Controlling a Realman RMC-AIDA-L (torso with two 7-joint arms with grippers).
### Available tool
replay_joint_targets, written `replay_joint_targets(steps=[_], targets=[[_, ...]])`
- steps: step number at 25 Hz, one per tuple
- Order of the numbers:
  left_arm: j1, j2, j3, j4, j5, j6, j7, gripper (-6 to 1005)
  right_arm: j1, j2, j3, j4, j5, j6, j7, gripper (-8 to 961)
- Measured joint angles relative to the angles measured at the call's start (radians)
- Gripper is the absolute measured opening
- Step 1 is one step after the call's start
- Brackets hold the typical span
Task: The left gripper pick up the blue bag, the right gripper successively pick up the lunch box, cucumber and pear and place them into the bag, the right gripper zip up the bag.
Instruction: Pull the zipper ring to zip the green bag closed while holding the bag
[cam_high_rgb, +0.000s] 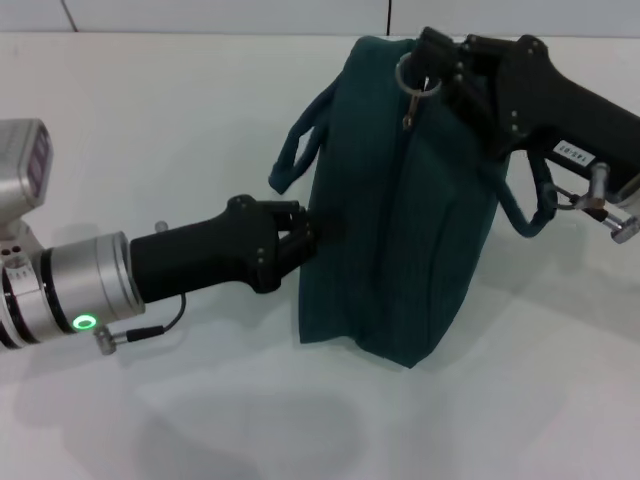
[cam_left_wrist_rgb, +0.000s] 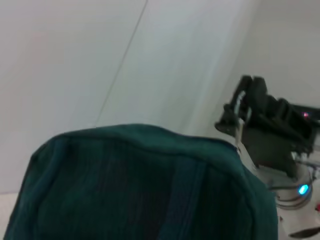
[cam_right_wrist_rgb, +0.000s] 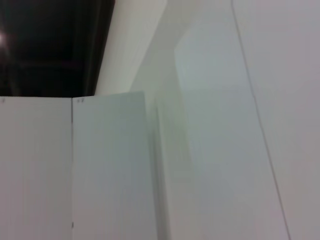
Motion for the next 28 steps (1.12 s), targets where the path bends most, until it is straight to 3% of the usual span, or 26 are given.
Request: replay_joint_targets(steps=[1,7,28], targets=[[0.000,0.001,0.003,0.000,0.004,0.000,0.001,85,0.000,0.000,0.000,0.002,0.004,0.003,0.002,18],[0.000,0.002,0.006,-0.001,0.029,0.013,0.001,61,0.000,-0.001,0.001,0.004,0.007,0.038,0.017,18],[0.006,0.007,0.030,0.004,0.093,0.062,-0.007,61,-0.011,-0.005,0.003,0.006,0.047,0.093,0.050,18]])
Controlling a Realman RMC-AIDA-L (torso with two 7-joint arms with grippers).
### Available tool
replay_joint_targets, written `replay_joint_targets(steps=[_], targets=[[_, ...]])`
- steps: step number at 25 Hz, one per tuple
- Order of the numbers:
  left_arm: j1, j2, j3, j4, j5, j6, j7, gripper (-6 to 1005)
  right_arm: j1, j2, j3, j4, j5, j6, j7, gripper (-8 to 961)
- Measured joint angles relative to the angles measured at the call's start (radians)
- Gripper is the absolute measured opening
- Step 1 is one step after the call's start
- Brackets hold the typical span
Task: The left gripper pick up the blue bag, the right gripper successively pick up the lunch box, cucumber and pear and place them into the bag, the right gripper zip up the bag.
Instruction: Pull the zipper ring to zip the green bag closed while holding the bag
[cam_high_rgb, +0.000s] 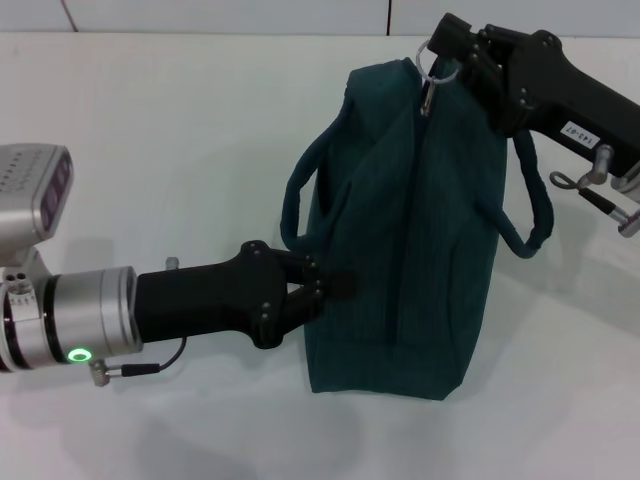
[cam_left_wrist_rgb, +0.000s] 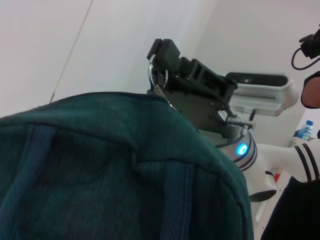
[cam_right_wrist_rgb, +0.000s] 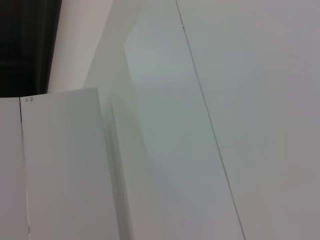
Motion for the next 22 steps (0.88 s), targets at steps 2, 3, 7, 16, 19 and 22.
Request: replay_joint_targets(steps=[2,3,7,16,19,22], targets=[[0.001,0.000,0.000,0.002,0.009,0.006,0.000,61,0.000,0.000,0.005,0.000,0.002,0.001,0.000,18],[0.001,0.001,0.000,0.003,0.015,0.012,0.000,61,-0.001,0.000,0.008,0.002,0.005,0.002,0.000,18],[0.001,0.004,0.001,0.008,0.039,0.041,0.001,61,-0.002,0.000,0.011,0.009,0.016,0.025,0.011,18],[0.004,0.020,0.002,0.012,0.081,0.115,0.004,62,-0.002,-0.001,0.011,0.010,0.022,0.132,0.048,18],[0.007,0.024,0.001,0.012,0.087,0.117,0.004,62,-0.001,0.001,0.011,0.010,0.022,0.163,0.055,18],[0.007,0.025,0.002,0.011,0.094,0.120,0.004,61,-0.001,0.001,0.011,0.010,0.022,0.173,0.060,18]])
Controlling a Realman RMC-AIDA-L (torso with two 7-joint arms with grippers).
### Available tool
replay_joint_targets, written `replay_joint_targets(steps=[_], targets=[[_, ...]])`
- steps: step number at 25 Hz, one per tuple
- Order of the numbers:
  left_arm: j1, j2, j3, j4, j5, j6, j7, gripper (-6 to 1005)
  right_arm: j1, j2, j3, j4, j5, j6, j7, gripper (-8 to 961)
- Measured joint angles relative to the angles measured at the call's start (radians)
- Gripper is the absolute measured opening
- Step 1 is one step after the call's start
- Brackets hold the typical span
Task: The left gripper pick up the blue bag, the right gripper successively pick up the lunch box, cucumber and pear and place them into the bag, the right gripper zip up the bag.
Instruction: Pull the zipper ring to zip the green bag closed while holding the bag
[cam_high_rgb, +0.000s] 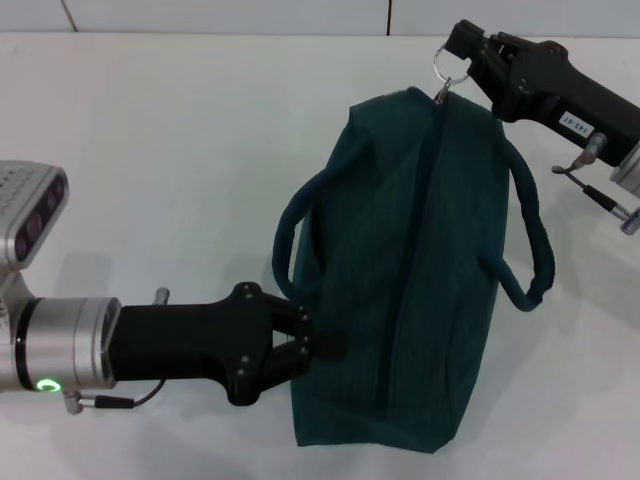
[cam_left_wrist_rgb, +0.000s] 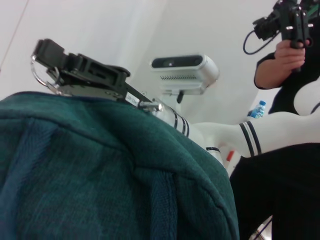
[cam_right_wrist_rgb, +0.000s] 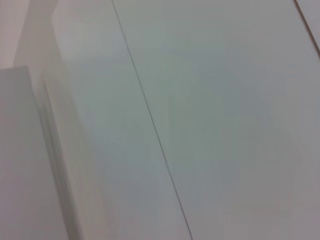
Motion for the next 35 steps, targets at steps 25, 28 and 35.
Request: replay_joint_targets(steps=[25,28,35], targets=[[0.018,-0.001,-0.230,0.018,-0.010,-0.142,-0.017,88,-0.015,0.000,0.012,0.053,0.144,-0.057,0.268,15],[0.016,-0.004,-0.248,0.047,-0.013,-0.144,-0.026,144,-0.014,0.000,0.012,0.054,0.145,-0.058,0.272,15],[0.017,-0.021,-0.271,0.206,-0.038,-0.154,-0.212,403,-0.011,0.002,0.012,0.054,0.152,-0.053,0.276,15]])
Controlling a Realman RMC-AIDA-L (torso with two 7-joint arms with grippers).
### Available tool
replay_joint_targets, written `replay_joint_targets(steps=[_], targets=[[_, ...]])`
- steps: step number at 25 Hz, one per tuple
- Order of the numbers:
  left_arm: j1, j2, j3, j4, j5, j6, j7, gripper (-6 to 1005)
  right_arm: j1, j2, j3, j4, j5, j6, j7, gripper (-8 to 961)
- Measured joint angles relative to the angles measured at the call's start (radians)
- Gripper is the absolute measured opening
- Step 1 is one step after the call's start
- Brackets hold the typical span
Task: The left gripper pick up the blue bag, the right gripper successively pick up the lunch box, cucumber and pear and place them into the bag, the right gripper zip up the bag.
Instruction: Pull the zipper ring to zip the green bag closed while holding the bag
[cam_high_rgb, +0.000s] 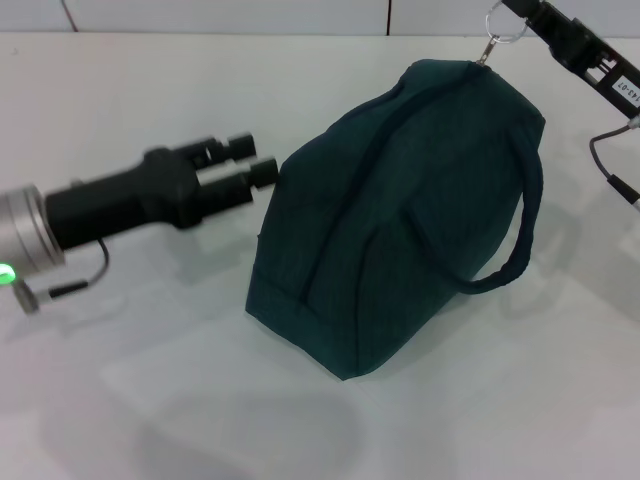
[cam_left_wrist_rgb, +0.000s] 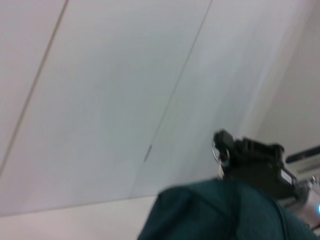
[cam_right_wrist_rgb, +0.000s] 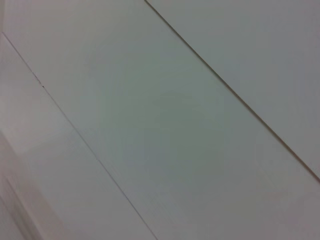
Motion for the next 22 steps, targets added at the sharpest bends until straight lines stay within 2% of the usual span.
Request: replay_joint_targets(steps=[1,5,9,14,17,22], targets=[[0.000,0.000,0.000,0.000,0.000,0.000,0.000,443,0.000,0.000,0.000,0.000,0.000,0.000,0.000,15],[-0.009,-0.001,0.050,0.182,0.008,0.015,-0.161,570,0.001,-0.001,0.000,0.000,0.001,0.008,-0.001,15],[-0.040,-0.001,0.186,0.430,0.026,0.013,-0.386,664,0.001,-0.001,0.000,0.000,0.001,0.010,-0.003,15],[-0.122,-0.010,0.321,0.699,0.142,-0.022,-0.664,698,0.006,-0.002,0.000,0.012,0.003,0.014,-0.005,16],[-0.152,-0.009,0.435,0.806,0.186,-0.080,-0.785,718,0.006,-0.002,0.000,0.012,0.004,0.018,-0.006,16],[-0.181,-0.011,0.565,0.878,0.284,-0.174,-0.909,800,0.006,-0.002,0.000,0.012,0.004,0.023,-0.007,16]])
